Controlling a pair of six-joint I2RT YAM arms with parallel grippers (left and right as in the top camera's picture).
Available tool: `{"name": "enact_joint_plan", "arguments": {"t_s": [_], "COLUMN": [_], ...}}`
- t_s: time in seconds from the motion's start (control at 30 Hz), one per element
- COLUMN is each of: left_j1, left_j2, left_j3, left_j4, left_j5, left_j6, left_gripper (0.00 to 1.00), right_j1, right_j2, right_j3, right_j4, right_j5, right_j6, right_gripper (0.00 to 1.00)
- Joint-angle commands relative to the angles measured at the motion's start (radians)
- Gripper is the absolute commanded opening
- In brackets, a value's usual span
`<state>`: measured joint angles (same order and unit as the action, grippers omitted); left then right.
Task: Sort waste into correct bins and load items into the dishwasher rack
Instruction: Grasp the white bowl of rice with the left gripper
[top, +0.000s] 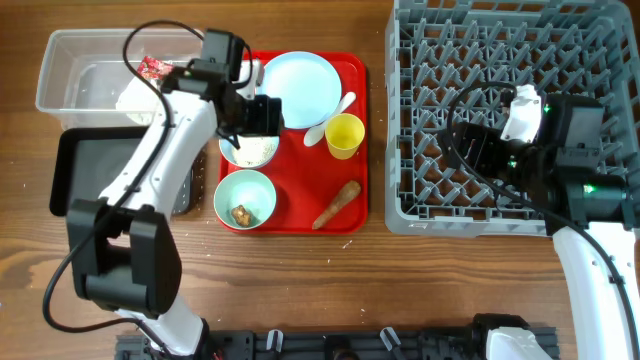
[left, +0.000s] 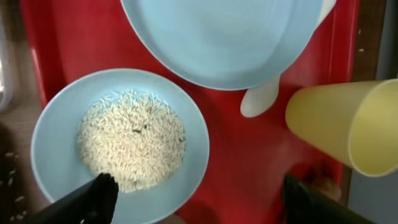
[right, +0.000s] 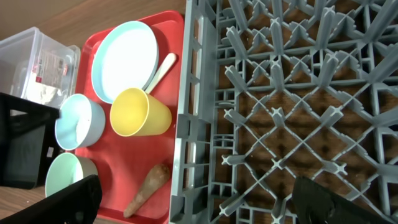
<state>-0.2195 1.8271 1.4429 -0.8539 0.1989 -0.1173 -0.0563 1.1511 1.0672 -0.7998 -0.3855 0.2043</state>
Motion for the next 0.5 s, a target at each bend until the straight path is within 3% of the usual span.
{"name": "enact_joint_plan", "arguments": {"t_s": [0.0, 0.13, 0.47], "left_j1": [-0.039, -0.079, -0.098], "left_j2": [0.009, 0.031, 0.136], "left_j3": [-0.085, -0.142, -0.156], "left_j4": [0.078, 0.161, 0.220], "left_j5": [-0.018, -0.089, -0.141], "left_j6": [0.013, 0.031, 0.022], "left_gripper": [0.86, 0.81, 0.50], "right_j1": [-0.004, -0.004, -0.004], "right_j2": [0.005, 0.005, 0.005], "right_j3": [0.022, 0.022, 0.022], "right_j4": [0.003, 0.003, -0.001], "right_j5": [-0.016, -0.016, -0.016], "right_j6": [0.006, 0.008, 0.008], "right_gripper": [1.00, 1.00, 1.00]}}
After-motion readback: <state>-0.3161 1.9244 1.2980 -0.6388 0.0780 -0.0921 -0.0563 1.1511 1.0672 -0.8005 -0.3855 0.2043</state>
